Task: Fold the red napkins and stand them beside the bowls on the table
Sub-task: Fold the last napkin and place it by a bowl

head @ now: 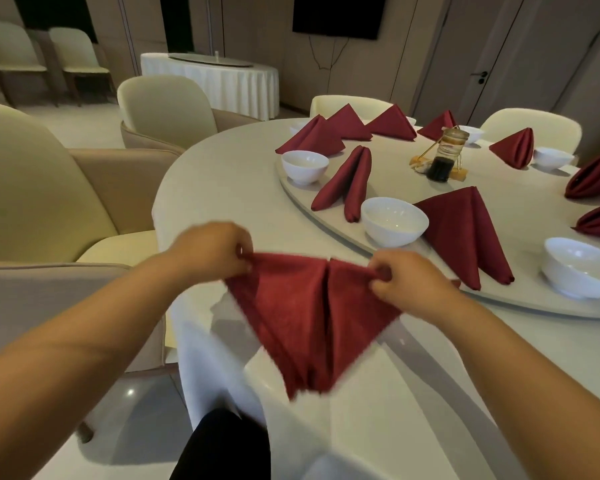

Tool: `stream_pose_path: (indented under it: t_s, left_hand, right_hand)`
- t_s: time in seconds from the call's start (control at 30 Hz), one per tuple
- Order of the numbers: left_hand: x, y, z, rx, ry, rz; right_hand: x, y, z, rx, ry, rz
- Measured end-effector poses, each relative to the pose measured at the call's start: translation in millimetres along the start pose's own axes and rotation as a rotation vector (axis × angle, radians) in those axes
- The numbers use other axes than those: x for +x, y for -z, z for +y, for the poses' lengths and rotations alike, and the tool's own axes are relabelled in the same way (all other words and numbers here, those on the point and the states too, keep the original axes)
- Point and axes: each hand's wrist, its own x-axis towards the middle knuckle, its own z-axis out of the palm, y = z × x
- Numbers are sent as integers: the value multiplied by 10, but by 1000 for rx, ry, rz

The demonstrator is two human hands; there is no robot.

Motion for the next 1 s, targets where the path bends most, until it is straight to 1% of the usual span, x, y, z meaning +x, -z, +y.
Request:
stream_pose_path:
  t_s: [0.07,0.1,0.13,0.17,0.23,0.3,0.33,0.4,0.47,0.57,0.63,0.67,0.7,0.8,0.87,0.93,0.97,1.0]
  left_hand:
    - [65,134,54,-12,-15,366]
    - [82,178,79,-19,-56,535]
    - [92,199,99,-27,-107,669]
    - [95,192,104,-31,-160,760]
    - [77,93,72,-27,-264,844]
    - [17,-82,3,-20,-342,829]
    - [-39,-189,-39,-21,-373,798]
    - [-187,-431,-126,-24,-422,722]
    - [-395,-638,-189,-51,-458,608]
    - [-685,-838,-247,-129,-473,388]
    - [-783,-884,-244,-149,-423,306]
    - [-797,-894,-232,-175,-379,290]
    - [-795,-904,-208,-206,-327,275]
    - [-711,-854,-114,-335,-125,236]
    - [-677,-843,-34,-215,-119,170]
    - [-666,-873,13,-96,-153,168]
    - [-670,-865,28,-81,-146,196]
    - [-670,-828,28,-127,-93,183]
  right_hand:
    - [64,133,-38,-57,25,245]
    - [95,175,-37,-101,55,335]
    - [119,195,-32,-141,86,403]
    - [127,205,-40,-171,111,448]
    - [123,150,-23,-213,165,515]
    - [62,18,30,-235,203,521]
    - [4,-62,55,-232,218,491]
    - [-130,-246,119,-193,254,378]
    - [-309,-418,170,-117,269,239]
    - [-530,-620,295,-76,339,103]
    - [-576,-637,331,-20,326,-37]
    - [-577,-634,338,16,314,-65]
    - [-566,-627,340,40,290,-85]
    - [-445,-611,250,27,288,-43]
    - [-348,-609,132,-2,317,-60]
    - [-270,-668,37,-39,351,-90]
    - [-238,-705,-2,-52,357,-110]
    - [-213,-746,-29,-60,349,-134]
